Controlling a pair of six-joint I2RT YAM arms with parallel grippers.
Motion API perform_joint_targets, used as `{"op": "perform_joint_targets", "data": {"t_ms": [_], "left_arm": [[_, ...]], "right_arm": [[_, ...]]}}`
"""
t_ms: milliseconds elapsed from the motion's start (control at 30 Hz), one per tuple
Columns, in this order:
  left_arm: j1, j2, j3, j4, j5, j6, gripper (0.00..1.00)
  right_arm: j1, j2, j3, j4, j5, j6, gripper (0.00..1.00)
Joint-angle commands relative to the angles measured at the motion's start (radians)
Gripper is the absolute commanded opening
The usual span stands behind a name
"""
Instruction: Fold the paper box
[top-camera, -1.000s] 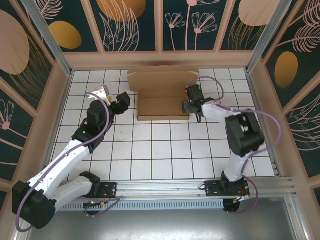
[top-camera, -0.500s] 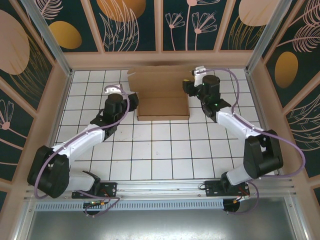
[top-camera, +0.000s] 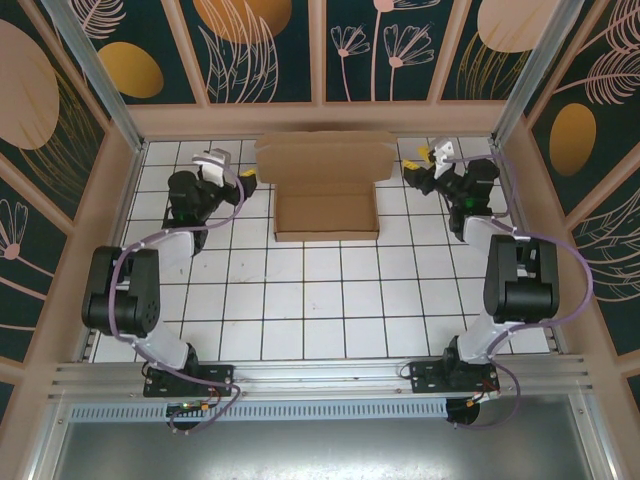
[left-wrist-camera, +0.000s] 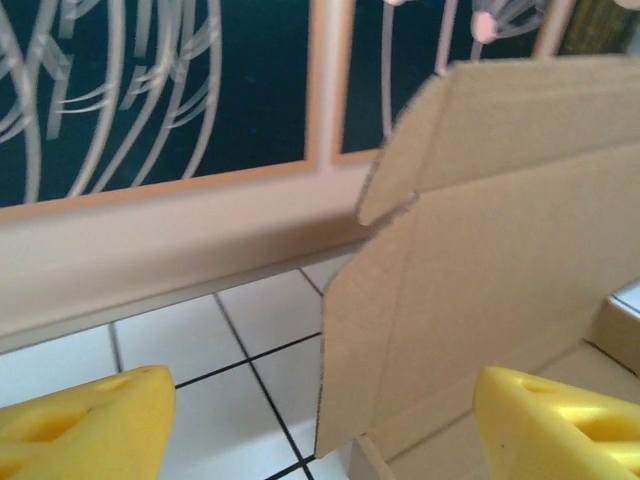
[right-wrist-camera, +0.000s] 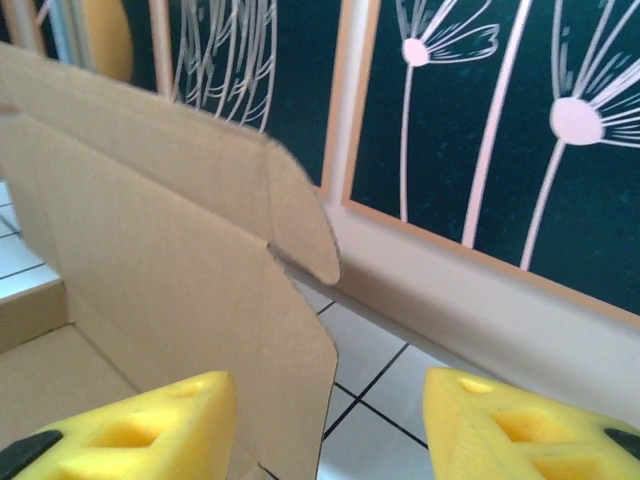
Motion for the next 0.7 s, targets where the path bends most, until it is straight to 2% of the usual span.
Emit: {"op": "perform_joint_targets", "data": {"t_ms": [0, 167, 267, 367, 500, 667], "left_arm": [[0.018, 0.039, 0.083, 0.012, 0.227, 0.125, 0.79], [0.074, 0.143, 0.205, -0.074, 0.377, 0.160, 0.74], [0.086, 0.183, 0.259, -0.128, 0.389, 0.219, 0.74], [0.097, 0.242, 0.302, -0.140, 0.435, 0.220, 0.74], [0.099, 0.317, 0.355, -0.094, 0.497, 0.176, 0.73], [0.095, 0.386, 0.426, -0.040, 0.547, 0.116, 0.65]], "right_arm": [[-0.014, 0.051, 0.067, 0.062, -0.181, -0.061, 0.56], [-0.011, 0.179, 0.197, -0.032, -0.291, -0.069, 0.56], [-0.010, 0.243, 0.255, -0.040, -0.283, -0.080, 0.56], [-0.005, 0.295, 0.317, -0.074, -0.284, -0.083, 0.56], [0.012, 0.345, 0.354, -0.099, -0.283, -0.085, 0.55], [0.031, 0.392, 0.399, -0.176, -0.277, -0.115, 0.53]]}}
